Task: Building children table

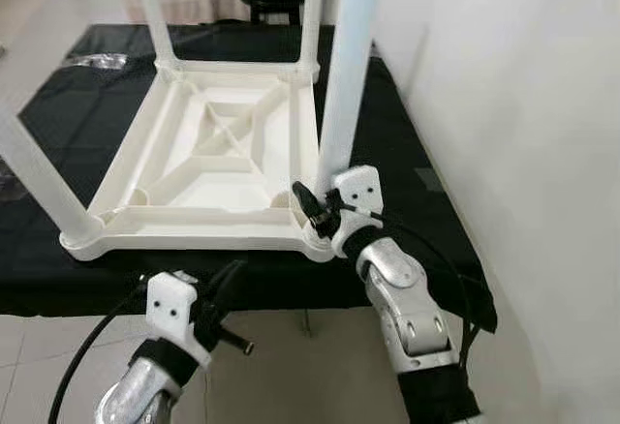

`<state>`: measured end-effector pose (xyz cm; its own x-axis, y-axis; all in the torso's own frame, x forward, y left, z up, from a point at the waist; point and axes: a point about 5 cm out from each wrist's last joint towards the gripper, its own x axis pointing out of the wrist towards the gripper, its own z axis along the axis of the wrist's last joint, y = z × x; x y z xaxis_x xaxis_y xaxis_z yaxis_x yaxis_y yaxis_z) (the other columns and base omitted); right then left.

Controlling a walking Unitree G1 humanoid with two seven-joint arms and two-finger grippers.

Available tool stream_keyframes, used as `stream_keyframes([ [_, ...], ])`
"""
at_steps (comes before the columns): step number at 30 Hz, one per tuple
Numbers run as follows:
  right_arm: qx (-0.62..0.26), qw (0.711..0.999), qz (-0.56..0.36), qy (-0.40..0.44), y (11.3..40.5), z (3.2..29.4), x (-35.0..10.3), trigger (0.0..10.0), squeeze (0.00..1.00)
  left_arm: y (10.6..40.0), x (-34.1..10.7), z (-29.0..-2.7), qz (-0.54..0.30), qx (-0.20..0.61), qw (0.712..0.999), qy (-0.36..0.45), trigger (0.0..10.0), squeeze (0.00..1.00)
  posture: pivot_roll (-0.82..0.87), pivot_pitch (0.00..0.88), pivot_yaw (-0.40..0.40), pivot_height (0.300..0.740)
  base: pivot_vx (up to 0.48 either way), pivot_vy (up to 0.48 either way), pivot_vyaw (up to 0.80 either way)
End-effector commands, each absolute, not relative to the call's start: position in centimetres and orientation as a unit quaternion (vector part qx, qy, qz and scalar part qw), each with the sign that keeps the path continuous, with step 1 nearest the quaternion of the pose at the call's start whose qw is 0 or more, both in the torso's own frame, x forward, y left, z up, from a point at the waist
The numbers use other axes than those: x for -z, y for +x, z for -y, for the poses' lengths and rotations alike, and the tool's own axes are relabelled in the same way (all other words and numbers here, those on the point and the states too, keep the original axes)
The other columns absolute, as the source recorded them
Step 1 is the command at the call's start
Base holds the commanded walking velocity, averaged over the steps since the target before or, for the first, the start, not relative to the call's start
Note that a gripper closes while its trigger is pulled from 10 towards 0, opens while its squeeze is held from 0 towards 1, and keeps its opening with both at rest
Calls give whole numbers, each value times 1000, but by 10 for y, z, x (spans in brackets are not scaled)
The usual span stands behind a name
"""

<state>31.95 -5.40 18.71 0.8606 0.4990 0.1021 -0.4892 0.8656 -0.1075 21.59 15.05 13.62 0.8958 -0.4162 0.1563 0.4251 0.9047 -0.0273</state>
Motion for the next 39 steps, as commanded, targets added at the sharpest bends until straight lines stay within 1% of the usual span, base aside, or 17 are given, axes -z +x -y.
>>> stream_keyframes([
  [1, -279, 956, -80, -43, 317, 46, -132, 8980, 0, 214, -131, -150, 66, 216, 974, -30, 10000, 0, 19, 202, -59, 740, 0, 0, 0],
  [2, -279, 956, -80, -43, 317, 46, -132, 8980, 0, 214, -131, -150, 66, 216, 974, -30, 10000, 0, 19, 202, -59, 740, 0, 0, 0],
  [3, -295, 952, -69, -27, 318, 43, -138, 10000, 0, 214, -131, -150, 66, 215, 974, -30, 10000, 0, 23, 195, -59, 740, 0, 0, 0],
  [4, -318, 947, -54, -11, 319, 40, -147, 10000, 867, 214, -131, -149, 66, 215, 974, -30, 10000, 0, 23, 195, -59, 740, 0, 0, 0],
  [5, -334, 942, -40, 5, 320, 39, -155, 10000, 867, 214, -131, -149, 66, 215, 974, -31, 10000, 0, 23, 195, -59, 740, 0, 0, 0],
  [6, -378, 925, -16, 23, 322, 37, -166, 10000, 1000, 214, -131, -149, 66, 216, 974, -31, 10000, 0, 28, 188, -59, 740, 0, 0, 0],
  [10, -435, 900, 20, 22, 328, 42, -185, 10000, 1000, 214, -131, -149, 65, 217, 973, -32, 10000, 0, 32, 187, -58, 740, 0, 0, 0],
  [12, -504, 863, 47, -7, 331, 52, -200, 10000, 1000, 214, -131, -148, 66, 218, 973, -32, 10000, 0, 40, 187, -60, 740, 0, 0, 0],
  [14, -519, 853, 51, -14, 332, 54, -203, 10000, 1000, 214, -131, -148, 66, 218, 973, -32, 10000, 0, 40, 187, -60, 740, 0, 0, 0],
  [15, -601, 795, 22, -81, 335, 66, -203, 10000, 0, 213, -132, -146, 68, 217, 973, -32, 10000, 0, 46, 198, -61, 740, 0, 0, 0],
  [16, -601, 795, 22, -81, 335, 66, -203, 10000, 0, 213, -132, -146, 68, 217, 973, -32, 10000, 0, 46, 198, -61, 740, 0, 0, 0],
  [18, -638, 762, 0, -113, 338, 74, -203, 10000, 0, 212, -133, -146, 69, 217, 973, -33, 10000, 0, 47, 199, -62, 740, 0, 0, 0],
  [24, -632, 769, -11, -95, 358, 75, -213, 10000, 0, 207, -134, -143, 69, 220, 973, -35, 10000, 0, 66, 220, -67, 740, 0, 0, 0],
  [25, -632, 770, -11, -90, 362, 74, -216, 6784, 0, 206, -135, -143, 69, 220, 972, -35, 10000, 0, 71, 229, -66, 740, 0, 0, 0],
  [27, -632, 770, -10, -88, 364, 74, -218, 6784, 0, 204, -135, -143, 69, 221, 972, -35, 10000, 0, 71, 229, -66, 740, 0, 0, 0],
  [28, -629, 774, -8, -78, 367, 75, -221, 0, 0, 203, -135, -143, 69, 221, 972, -36, 10000, 0, 75, 236, -69, 740, 0, 0, 0],
  [39, -637, 769, -6, -63, 373, 94, -223, 0, 0, 201, -136, -143, 67, 222, 972, -36, 10000, 0, 66, 248, -68, 740, 0, 0, 0],
])
